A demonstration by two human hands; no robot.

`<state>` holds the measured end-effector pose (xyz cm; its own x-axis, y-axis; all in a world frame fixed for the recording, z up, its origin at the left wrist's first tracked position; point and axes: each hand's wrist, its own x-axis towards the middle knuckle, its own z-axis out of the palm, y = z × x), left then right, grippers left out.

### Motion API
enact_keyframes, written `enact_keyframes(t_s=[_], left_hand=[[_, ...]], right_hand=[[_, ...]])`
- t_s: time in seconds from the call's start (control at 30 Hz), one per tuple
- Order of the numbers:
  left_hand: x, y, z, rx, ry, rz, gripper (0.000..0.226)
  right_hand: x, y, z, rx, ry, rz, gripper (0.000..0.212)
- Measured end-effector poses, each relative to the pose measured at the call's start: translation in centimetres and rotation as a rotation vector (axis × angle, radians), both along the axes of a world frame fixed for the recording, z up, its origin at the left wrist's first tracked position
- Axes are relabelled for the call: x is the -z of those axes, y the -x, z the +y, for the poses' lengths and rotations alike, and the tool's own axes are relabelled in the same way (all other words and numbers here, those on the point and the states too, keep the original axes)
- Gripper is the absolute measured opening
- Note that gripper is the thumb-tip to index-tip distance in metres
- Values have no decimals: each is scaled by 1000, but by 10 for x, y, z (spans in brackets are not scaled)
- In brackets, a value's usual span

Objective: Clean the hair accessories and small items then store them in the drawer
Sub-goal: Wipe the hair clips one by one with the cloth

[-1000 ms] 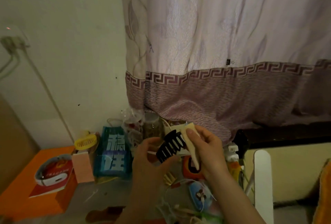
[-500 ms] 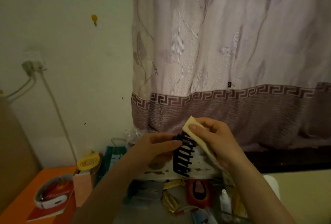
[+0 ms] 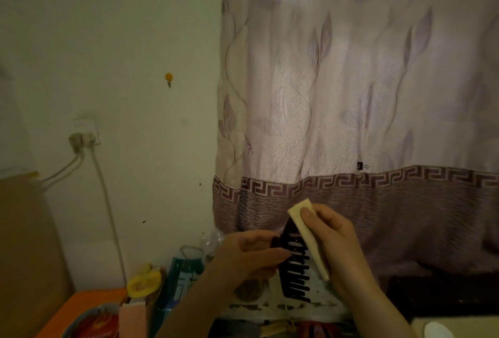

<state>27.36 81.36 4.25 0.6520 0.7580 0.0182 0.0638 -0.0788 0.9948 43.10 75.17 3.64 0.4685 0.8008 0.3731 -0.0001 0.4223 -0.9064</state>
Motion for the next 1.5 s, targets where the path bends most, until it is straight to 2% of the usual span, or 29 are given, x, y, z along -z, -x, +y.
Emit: enact_keyframes(t_s=[0.23, 0.33, 0.6, 0.73, 0.87, 0.97, 1.1, 1.2, 1.4, 1.5], left_hand=[[1, -1, -3, -47, 40, -19, 55], [3, -1, -2, -75, 59, -52, 57], [3, 1, 1, -136, 79, -159, 48], [4, 3, 3, -133, 97, -189, 52], [6, 5, 7, -156, 84, -223, 55], [6, 7, 7, -152, 70, -232, 49], [6, 8, 7, -99, 77, -211, 31], [4, 8, 7, -79, 61, -176, 21], [6, 8, 12, -50, 45, -178, 25], [7, 8, 12, -14, 35, -131, 43]], right_hand=[[5, 11, 2, 42, 17, 58, 19], [8, 10, 2, 29, 39, 102, 14], [17, 12, -2, -145, 120, 121, 38], [19, 13, -6, -215, 109, 138, 28], [23, 15, -6, -275, 111, 140, 39], [22, 17, -7, -303, 113, 115, 48], [20, 22, -6, -221, 59, 182, 20], [18, 22, -4, -124, 25, 174, 18], [15, 25, 3, -37, 15, 178, 15], [17, 25, 7, 28, 7, 161, 19]])
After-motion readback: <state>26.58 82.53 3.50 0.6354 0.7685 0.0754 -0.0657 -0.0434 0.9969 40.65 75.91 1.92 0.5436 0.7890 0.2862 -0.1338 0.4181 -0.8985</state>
